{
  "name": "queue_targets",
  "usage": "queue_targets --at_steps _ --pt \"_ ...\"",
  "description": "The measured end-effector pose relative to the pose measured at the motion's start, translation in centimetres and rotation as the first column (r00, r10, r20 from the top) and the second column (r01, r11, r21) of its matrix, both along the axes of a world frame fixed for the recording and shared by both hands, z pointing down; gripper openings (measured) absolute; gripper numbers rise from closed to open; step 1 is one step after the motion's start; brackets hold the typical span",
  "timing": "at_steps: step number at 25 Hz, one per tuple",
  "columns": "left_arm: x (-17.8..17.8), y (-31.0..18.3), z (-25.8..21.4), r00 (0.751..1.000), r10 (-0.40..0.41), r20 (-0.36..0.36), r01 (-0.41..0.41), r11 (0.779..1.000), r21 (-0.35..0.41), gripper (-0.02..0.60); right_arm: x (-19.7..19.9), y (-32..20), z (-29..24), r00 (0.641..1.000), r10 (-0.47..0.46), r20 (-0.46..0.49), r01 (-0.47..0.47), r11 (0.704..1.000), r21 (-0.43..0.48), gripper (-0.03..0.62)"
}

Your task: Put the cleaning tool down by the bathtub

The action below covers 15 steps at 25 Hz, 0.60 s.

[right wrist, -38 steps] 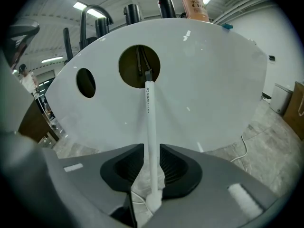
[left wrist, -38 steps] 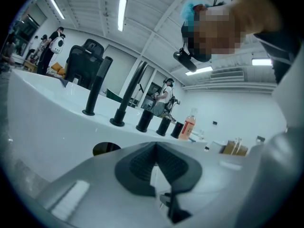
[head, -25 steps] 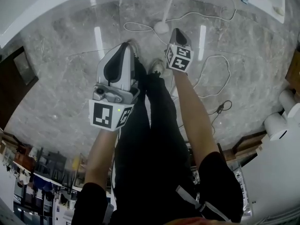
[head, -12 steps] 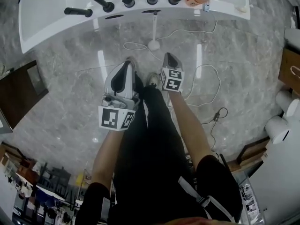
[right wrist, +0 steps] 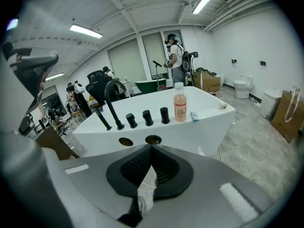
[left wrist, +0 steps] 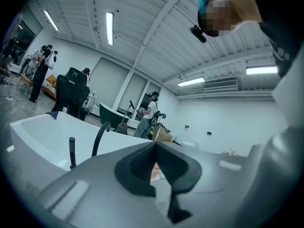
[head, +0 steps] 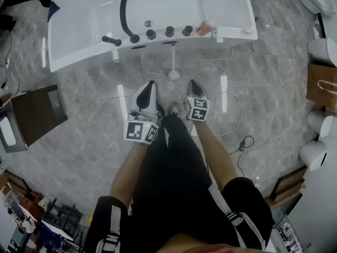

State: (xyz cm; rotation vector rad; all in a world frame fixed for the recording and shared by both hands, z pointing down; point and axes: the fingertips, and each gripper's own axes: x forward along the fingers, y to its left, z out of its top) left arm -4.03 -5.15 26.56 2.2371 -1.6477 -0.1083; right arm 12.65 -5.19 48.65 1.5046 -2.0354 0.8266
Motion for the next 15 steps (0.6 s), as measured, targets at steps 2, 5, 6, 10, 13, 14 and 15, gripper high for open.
queue_targets --at_steps 2,5,6,10,13,14,15 --pt "0.3 -0.1 -1.4 1.0 0.011 0.007 -0.011 1.0 0.007 0.008 -0.1 -0.4 -2.7 1.0 0.005 0.009 -0.005 1.0 0.022 0.0" --pt "0.9 -0.2 -3.3 0.999 0.035 0.019 -0.035 0.999 0.024 0.008 -0.3 -0.7 -6.7 1.0 0.012 0.023 -0.014 0.998 0.065 0.0" --pt "1.0 -0.2 -4.0 0.999 0.044 0.021 -0.045 0.999 0.031 0.008 -0.4 -0.7 -8.0 0.999 0.015 0.029 -0.017 0.997 0.081 0.0" --pt "1.4 -0.6 -6.7 0.997 0.073 0.035 -0.075 0.996 0.047 0.008 -0.6 -1.0 -13.6 0.998 0.023 0.051 -0.031 0.988 0.152 0.0" --pt "1.3 -0.6 -8.5 0.995 0.091 0.03 -0.093 0.994 0.062 0.008 -1.0 -1.1 -18.2 0.997 0.029 0.073 -0.044 0.977 0.21 0.0" --pt "1.1 -0.7 -9.1 0.995 0.094 0.026 -0.096 0.993 0.068 0.008 -1.1 -1.2 -19.7 0.996 0.031 0.079 -0.049 0.971 0.233 0.0" --pt "0.9 -0.7 -9.7 0.995 0.096 0.024 -0.097 0.993 0.074 0.008 -1.2 -1.2 -21.2 0.996 0.033 0.086 -0.054 0.965 0.255 0.0"
